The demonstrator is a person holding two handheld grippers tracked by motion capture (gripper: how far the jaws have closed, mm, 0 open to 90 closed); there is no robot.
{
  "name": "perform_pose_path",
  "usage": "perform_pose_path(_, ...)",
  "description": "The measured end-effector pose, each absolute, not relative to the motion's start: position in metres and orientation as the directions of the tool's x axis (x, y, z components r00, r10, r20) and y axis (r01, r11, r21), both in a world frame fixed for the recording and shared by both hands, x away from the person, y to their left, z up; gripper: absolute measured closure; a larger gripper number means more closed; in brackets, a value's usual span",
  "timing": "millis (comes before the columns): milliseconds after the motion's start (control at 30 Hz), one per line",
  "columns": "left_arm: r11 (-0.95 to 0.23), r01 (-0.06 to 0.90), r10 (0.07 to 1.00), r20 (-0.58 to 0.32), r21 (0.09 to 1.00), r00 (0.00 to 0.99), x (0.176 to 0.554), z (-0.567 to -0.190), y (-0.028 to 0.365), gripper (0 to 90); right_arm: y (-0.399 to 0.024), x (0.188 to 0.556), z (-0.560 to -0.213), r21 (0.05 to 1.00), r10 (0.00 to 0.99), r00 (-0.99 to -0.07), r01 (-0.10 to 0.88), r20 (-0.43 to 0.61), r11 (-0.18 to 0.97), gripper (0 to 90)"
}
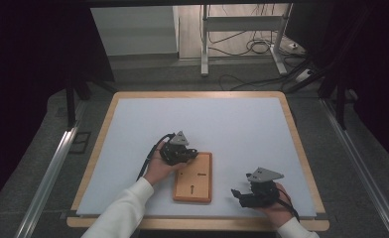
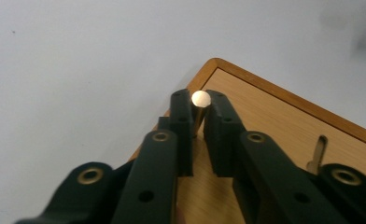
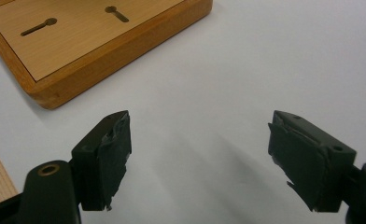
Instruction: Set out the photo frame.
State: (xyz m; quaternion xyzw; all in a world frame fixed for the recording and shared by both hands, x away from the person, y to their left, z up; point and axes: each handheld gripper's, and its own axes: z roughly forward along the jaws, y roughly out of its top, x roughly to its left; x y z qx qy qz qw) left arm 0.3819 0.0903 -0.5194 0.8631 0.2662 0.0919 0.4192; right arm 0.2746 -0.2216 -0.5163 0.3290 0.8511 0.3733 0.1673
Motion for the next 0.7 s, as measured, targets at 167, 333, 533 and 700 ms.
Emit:
perform_pose_path(167,-0.513,0.398,0.526,-0.087,0.761,0.846,0.386,-0.519,0.093,84.6,-0.222,0.275,-0.516,0.745,0.684,-0.729,0.436,-0.036,0.505,21.8)
perform_pose_path(333,-0.493,0.422,0.526,-0.126,0.761,0.841,0.388,-0.519,0.094,84.7,-0.222,0.275,-0.516,0.743,0.684,-0.729,0.438,-0.036,0.506,22.0)
perform_pose_path(533,-0.507,0.442,0.52,-0.146,0.74,0.842,0.392,-0.517,0.095,84.4,-0.22,0.274,-0.517,0.745,0.675,-0.737,0.433,-0.031,0.508,22.0)
perform_pose_path(700,-0.496,0.464,0.526,-0.171,0.734,0.833,0.393,-0.517,0.094,84.2,-0.219,0.273,-0.516,0.752,0.673,-0.739,0.428,-0.029,0.502,22.0)
